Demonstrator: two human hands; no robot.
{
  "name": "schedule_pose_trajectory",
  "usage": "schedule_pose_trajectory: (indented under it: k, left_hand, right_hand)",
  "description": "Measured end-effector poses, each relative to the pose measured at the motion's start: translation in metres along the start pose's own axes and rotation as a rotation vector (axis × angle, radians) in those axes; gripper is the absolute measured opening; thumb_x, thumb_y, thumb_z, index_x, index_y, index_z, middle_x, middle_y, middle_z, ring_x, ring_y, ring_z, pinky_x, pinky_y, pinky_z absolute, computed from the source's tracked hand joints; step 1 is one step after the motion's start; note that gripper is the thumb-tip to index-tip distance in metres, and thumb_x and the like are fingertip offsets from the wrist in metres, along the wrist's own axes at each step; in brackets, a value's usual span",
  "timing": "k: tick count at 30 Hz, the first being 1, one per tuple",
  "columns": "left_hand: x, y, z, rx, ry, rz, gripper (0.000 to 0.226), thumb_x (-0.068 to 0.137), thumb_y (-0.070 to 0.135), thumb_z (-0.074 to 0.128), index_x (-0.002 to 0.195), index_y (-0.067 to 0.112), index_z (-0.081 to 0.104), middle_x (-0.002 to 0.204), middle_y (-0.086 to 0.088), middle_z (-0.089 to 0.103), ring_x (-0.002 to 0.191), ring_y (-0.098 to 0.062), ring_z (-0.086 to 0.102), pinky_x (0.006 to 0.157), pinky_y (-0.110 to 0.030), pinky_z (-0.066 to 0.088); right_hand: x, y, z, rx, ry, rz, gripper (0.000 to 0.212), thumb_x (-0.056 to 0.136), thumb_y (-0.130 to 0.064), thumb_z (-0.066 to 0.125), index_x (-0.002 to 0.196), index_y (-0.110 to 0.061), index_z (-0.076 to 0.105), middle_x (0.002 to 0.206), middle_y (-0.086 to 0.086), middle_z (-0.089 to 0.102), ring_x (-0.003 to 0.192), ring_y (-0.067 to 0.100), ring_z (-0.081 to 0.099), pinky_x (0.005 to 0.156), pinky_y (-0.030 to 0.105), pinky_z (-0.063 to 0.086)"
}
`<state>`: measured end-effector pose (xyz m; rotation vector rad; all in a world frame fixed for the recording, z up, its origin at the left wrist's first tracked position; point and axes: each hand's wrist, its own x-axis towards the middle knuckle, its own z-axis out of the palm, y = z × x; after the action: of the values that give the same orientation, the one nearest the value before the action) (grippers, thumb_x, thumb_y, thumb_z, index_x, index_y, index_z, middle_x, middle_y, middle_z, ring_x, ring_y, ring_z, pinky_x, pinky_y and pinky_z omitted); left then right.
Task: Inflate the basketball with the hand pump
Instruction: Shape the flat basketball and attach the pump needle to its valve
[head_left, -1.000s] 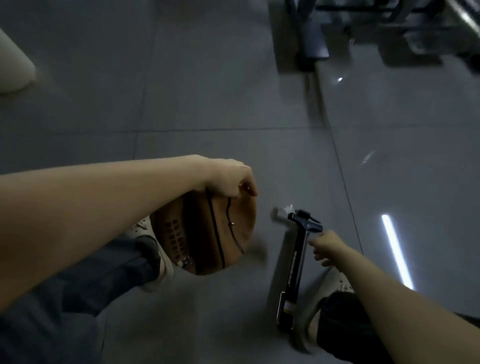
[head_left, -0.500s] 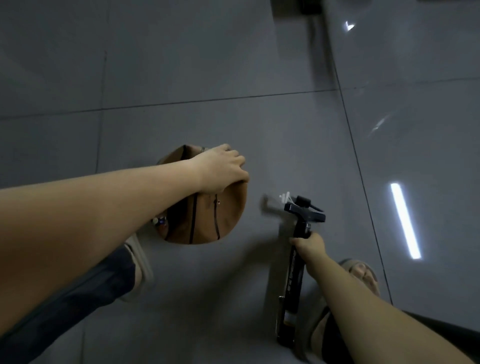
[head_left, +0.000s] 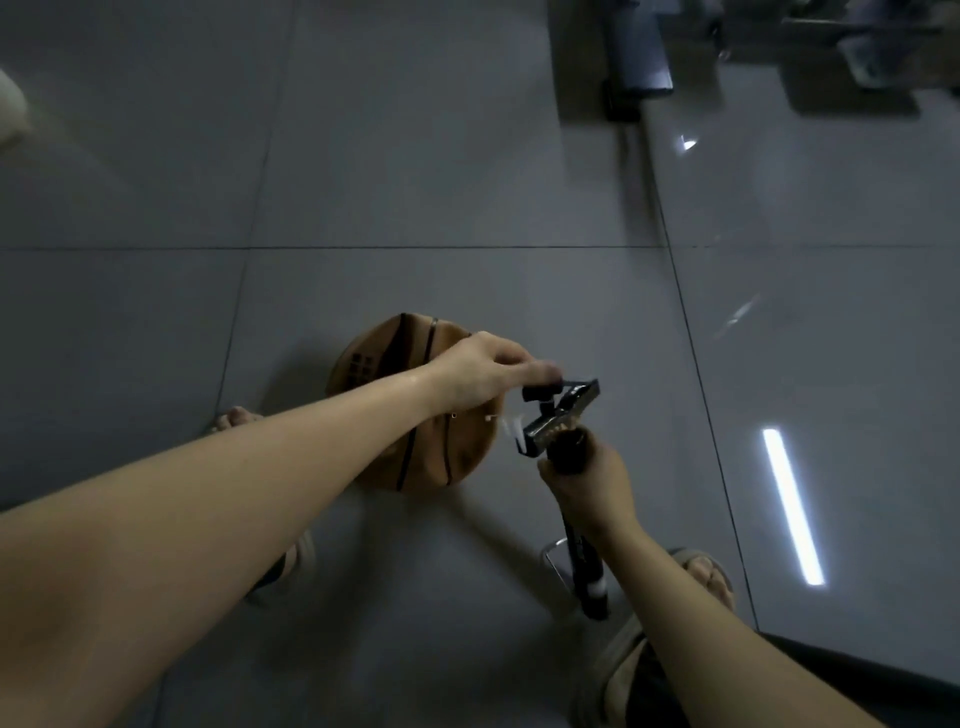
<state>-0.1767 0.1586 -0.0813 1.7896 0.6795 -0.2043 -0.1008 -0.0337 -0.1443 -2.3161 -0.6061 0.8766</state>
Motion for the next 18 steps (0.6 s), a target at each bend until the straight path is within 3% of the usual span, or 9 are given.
schedule_pose_trajectory:
  k: [3,6,8,12,16,18]
  left_hand:
    - [-0.008,0.018,-0.003,0.070,-0.134,-0.048,0.029,0.092,0.038,0.070,0.098,0.010,0.073,0.075,-0.004,0.071,0.064,-0.013,0.066,0.061,-0.028,0.054]
    - [-0.020,0.023,-0.004,0.015,-0.118,-0.072,0.028,0.098,0.031,0.062,0.100,0.005,0.070,0.080,-0.013,0.073,0.065,-0.021,0.070,0.059,-0.030,0.057]
    - [-0.025,0.018,0.001,-0.082,-0.078,-0.079,0.029,0.102,0.028,0.056,0.103,0.001,0.068,0.086,-0.016,0.073,0.069,-0.023,0.073,0.063,-0.032,0.061]
    - [-0.037,-0.005,-0.003,-0.352,0.063,-0.187,0.030,0.103,0.028,0.054,0.105,0.000,0.065,0.078,-0.011,0.065,0.055,-0.015,0.065,0.047,-0.027,0.054]
    - [-0.039,-0.003,-0.004,-0.152,0.113,-0.160,0.034,0.101,0.033,0.058,0.105,0.000,0.066,0.075,-0.007,0.062,0.068,-0.022,0.063,0.073,-0.050,0.059]
    - [-0.040,0.007,-0.004,-0.137,0.162,-0.144,0.030,0.098,0.031,0.060,0.105,0.002,0.064,0.075,-0.006,0.059,0.066,-0.022,0.061,0.073,-0.052,0.059]
  right_hand:
    - [-0.005,-0.018,-0.002,0.118,-0.056,-0.085,0.020,0.083,-0.018,0.075,0.101,-0.020,0.068,0.090,-0.006,0.072,0.082,0.013,0.065,0.067,0.024,0.052]
    - [-0.014,-0.033,-0.010,0.394,-0.129,-0.044,0.022,0.082,0.010,0.068,0.093,-0.010,0.066,0.083,-0.003,0.069,0.075,0.009,0.066,0.060,0.013,0.049]
    - [-0.017,-0.034,-0.018,0.519,-0.140,0.011,0.026,0.083,0.017,0.063,0.089,-0.008,0.064,0.087,0.003,0.069,0.077,0.009,0.066,0.067,0.022,0.051]
    - [-0.016,-0.013,-0.048,0.675,-0.091,0.088,0.026,0.079,0.015,0.069,0.081,-0.010,0.059,0.113,0.016,0.069,0.106,0.025,0.066,0.090,0.041,0.049]
    - [-0.010,-0.003,-0.071,0.653,-0.026,0.111,0.022,0.079,0.007,0.074,0.083,-0.008,0.060,0.113,0.016,0.068,0.108,0.027,0.065,0.091,0.041,0.045]
    - [-0.010,0.002,-0.085,0.669,0.044,0.103,0.017,0.080,0.001,0.077,0.085,-0.008,0.063,0.104,0.013,0.069,0.098,0.026,0.065,0.085,0.037,0.046]
